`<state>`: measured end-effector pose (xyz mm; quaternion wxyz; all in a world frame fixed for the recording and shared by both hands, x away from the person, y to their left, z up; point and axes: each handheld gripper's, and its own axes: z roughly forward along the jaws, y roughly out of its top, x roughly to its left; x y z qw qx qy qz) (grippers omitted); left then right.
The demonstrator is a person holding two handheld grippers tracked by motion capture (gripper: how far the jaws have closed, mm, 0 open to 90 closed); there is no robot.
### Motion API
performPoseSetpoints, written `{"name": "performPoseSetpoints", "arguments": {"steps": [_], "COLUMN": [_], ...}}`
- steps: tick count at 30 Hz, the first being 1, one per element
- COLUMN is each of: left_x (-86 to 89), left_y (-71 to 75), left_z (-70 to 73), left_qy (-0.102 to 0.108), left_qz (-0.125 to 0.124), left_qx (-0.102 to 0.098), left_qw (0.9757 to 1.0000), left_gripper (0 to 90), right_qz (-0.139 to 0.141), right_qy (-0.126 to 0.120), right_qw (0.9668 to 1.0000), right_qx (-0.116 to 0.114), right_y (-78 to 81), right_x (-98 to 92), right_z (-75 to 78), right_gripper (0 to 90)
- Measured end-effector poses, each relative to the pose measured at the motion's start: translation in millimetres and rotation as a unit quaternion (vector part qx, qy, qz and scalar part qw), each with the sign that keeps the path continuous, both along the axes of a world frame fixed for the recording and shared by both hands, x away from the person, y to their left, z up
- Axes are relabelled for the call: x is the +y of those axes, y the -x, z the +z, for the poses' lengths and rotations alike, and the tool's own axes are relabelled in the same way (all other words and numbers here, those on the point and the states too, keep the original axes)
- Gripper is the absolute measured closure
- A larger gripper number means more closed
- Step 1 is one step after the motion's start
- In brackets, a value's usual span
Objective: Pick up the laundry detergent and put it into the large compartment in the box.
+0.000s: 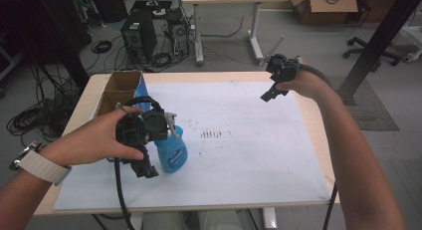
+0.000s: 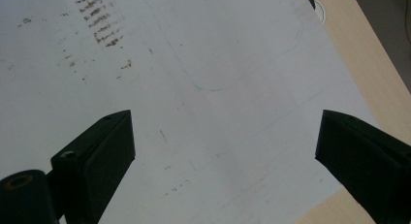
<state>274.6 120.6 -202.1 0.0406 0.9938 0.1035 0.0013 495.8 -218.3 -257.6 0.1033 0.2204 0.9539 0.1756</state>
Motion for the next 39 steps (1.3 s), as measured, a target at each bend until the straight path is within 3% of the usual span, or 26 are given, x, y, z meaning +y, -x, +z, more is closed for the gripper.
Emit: {"name": "performPoseSetpoints", "arguments": {"steps": [6, 7, 8, 11, 13, 14, 16, 17, 18, 19, 20, 24, 28, 29, 30, 33, 34, 35, 36, 39], "left_x": [0.9, 0.5, 0.5, -2.5, -4.6, -4.6, -6.1, -7.7, -7.7, -9.1, -10.1, -13.1, -15.5, -15.5, -15.9, -16.6, -17.4, -17.4, -18.0, -18.9], "left_y": [-2.5, -2.7, -2.7, -4.4, -6.0, -6.0, -7.8, -9.5, -9.5, -10.8, -11.4, -16.6, -22.3, -22.3, -24.7, -27.2, -30.3, -30.3, -32.8, -36.9], "left_z": [10.8, 15.0, 15.0, 24.4, 32.0, 32.0, 40.0, 47.2, 47.2, 51.4, 53.1, 59.7, 63.8, 63.8, 64.6, 64.6, 63.6, 63.6, 62.8, 61.9], "left_qy": [0.003, 0.014, 0.014, 0.016, 0.009, 0.009, 0.008, 0.017, 0.017, 0.028, 0.029, 0.023, 0.019, 0.019, 0.022, 0.027, 0.027, 0.027, 0.026, 0.034], "left_qz": [0.024, 0.043, 0.043, 0.081, 0.106, 0.106, 0.129, 0.154, 0.154, 0.174, 0.183, 0.213, 0.248, 0.248, 0.261, 0.267, 0.278, 0.278, 0.289, 0.308], "left_qx": [-0.003, -0.007, -0.007, -0.005, -0.015, -0.015, -0.023, -0.032, -0.032, -0.033, -0.039, -0.05, -0.054, -0.054, -0.05, -0.045, -0.049, -0.049, -0.054, -0.056], "left_qw": [0.9997, 0.9989, 0.9989, 0.9966, 0.9942, 0.9942, 0.9914, 0.9874, 0.9874, 0.9838, 0.9819, 0.9756, 0.9671, 0.9671, 0.9636, 0.9623, 0.959, 0.959, 0.9554, 0.9493], "left_gripper": [6.6, 6.3, 6.1, 6.1, 6.1, 6.1, 6.0, 6.0, 5.6, 5.7, 5.9, 5.8, 5.8, 5.9, 6.0, 6.4, 6.4, 6.5, 6.4, 6.5], "right_qz": [0.0, 0.002, 0.002, 0.005, 0.005, 0.005, 0.004, 0.004, 0.004, 0.005, 0.004, 0.008, 0.009, 0.009, 0.009, 0.012, 0.012, 0.012, 0.01, 0.009], "right_qy": [-0.004, -0.001, -0.001, 0.0, -0.002, -0.002, -0.001, 0.0, 0.0, -0.002, -0.001, -0.001, 0.0, 0.0, -0.001, -0.003, -0.005, -0.005, -0.006, -0.006], "right_qw": [1.0, 1.0, 1.0, 1.0, 1.0, 1.0, 1.0, 1.0, 1.0, 1.0, 1.0, 1.0, 1.0, 1.0, 1.0, 0.9999, 0.9999, 0.9999, 0.9999, 0.9999], "right_qx": [-0.002, -0.002, -0.002, -0.005, -0.005, -0.005, -0.007, -0.007, -0.007, -0.007, -0.007, -0.005, -0.003, -0.003, -0.003, -0.004, -0.004, -0.004, -0.006, -0.007], "right_y": [-0.4, 0.3, 0.3, 2.6, 3.7, 3.7, 4.5, 4.9, 4.9, 5.3, 5.8, 6.2, 6.4, 6.4, 6.5, 6.9, 6.9, 6.9, 6.8, 6.8], "right_x": [-0.5, -0.3, -0.3, -1.0, -2.2, -2.2, -4.0, -5.4, -5.4, -6.4, -6.3, -5.8, -4.8, -4.8, -4.1, -3.4, -3.6, -3.6, -4.5, -5.3], "right_z": [1.0, 0.5, 0.5, 2.0, 3.6, 3.6, 4.6, 4.6, 4.6, 4.5, 4.3, 1.4, -0.2, -0.2, 0.1, 1.3, 2.0, 2.0, 3.4, 4.4], "right_gripper": [7.1, 7.1, 7.1, 7.2, 7.3, 7.3, 7.3, 7.3, 7.3, 7.3, 7.3, 7.3, 7.3, 7.3, 7.3, 7.6, 7.6, 7.6, 7.6, 7.6]}}
